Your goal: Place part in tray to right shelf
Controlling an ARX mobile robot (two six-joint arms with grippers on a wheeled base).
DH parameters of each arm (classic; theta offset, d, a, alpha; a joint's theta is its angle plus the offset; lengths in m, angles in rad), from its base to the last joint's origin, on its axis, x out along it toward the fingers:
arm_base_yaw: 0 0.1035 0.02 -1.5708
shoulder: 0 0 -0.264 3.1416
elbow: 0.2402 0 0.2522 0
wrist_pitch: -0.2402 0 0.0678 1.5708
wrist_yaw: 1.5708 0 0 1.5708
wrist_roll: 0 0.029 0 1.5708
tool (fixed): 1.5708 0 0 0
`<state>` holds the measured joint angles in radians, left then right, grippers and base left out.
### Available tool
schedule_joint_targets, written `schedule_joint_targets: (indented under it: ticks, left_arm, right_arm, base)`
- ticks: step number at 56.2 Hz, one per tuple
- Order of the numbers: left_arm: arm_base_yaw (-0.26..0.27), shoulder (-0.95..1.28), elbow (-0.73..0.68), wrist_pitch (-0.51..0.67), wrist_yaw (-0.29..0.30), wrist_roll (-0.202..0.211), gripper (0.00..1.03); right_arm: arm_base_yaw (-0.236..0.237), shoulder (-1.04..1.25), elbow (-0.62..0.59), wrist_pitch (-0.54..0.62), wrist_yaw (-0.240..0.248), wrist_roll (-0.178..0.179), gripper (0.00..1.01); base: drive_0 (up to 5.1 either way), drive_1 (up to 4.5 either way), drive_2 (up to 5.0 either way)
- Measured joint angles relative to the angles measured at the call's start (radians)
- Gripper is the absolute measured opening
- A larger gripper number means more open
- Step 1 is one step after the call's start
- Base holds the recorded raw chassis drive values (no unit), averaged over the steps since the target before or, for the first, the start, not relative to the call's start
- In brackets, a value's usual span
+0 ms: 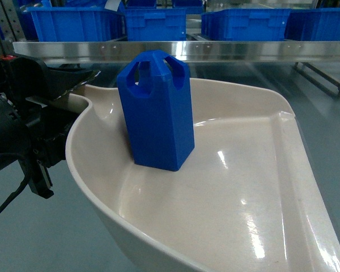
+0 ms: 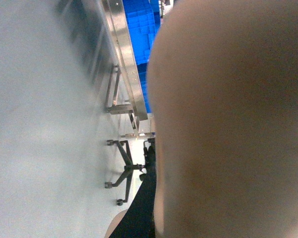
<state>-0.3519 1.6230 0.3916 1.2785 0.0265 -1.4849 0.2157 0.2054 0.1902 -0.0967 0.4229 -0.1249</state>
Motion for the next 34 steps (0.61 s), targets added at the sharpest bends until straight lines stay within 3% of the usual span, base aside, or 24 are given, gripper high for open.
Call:
schedule_joint_targets:
  ticks: [34]
  left_arm:
    - [0.002,0.0,0.0,0.002,0.001,0.0,0.14]
  right_arm:
    - [0.0,0.0,0.0,0.0,0.0,0.0,0.98]
  base:
    - [0.0,0.0,0.0]
